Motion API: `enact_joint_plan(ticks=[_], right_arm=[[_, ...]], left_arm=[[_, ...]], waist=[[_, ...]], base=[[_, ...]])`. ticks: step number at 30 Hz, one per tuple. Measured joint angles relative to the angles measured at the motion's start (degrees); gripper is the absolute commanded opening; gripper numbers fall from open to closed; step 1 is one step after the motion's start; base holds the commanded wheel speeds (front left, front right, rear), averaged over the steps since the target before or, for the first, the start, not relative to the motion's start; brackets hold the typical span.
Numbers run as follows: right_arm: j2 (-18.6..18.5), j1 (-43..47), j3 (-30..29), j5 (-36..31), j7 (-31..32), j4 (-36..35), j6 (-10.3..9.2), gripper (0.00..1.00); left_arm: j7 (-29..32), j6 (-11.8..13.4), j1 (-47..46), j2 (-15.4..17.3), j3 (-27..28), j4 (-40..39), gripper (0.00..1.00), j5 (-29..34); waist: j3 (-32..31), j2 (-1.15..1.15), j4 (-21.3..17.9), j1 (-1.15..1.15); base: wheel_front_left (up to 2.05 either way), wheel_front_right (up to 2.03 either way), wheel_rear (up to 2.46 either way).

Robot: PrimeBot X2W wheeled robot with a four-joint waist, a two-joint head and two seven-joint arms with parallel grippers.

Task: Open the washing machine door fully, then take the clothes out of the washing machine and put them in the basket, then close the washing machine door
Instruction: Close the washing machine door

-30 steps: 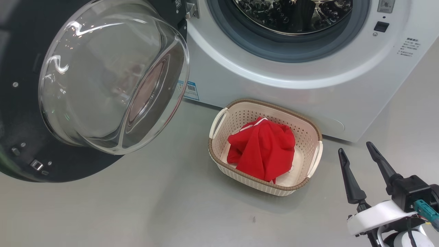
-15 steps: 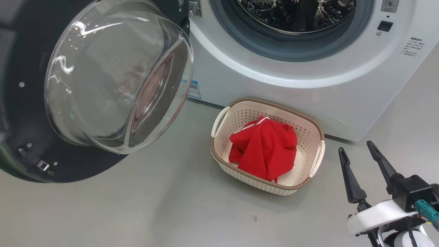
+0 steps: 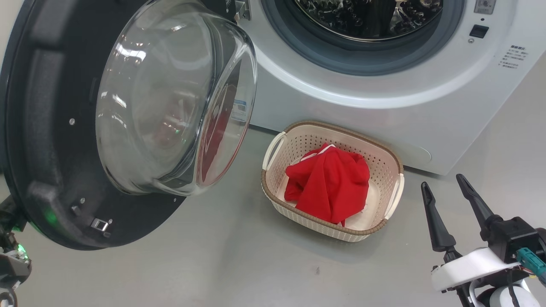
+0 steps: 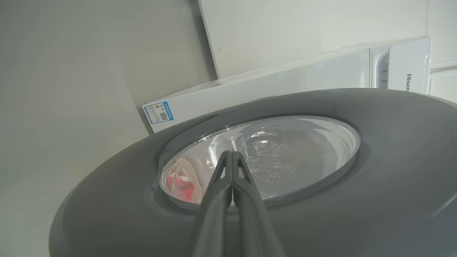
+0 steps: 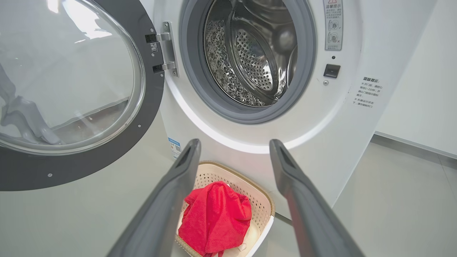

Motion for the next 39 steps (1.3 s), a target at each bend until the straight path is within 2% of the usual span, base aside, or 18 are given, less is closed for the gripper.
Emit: enact_joint_plan(ticks=[12, 24, 39], right_arm=[[1.4, -0.7, 0.2, 0.5, -0.7, 0.0, -0.09, 1.0], [2.1, -1.3, 0.1, 1.0, -2.2, 0.9, -0.16, 1.0], [3.4, -2.2, 0.9, 1.2, -3.6, 2.7, -0.41, 1.0]], left_arm=[[7.2, -0.9, 3.7, 0.4, -2.7, -7.4, 0.0, -1.2], [12.4, -1.0, 7.6, -1.3, -6.6, -17.0, 0.0, -2.6], [14.2, -1.0, 11.1, -3.1, -8.5, -25.0, 0.0, -2.8]], waist=[[0.2, 0.0, -2.8, 0.0], [0.5, 0.0, -7.1, 0.0], [0.4, 0.0, -13.8, 0.0]], base=[[0.0, 0.0, 0.0], [0.0, 0.0, 0.0], [0.0, 0.0, 0.0]])
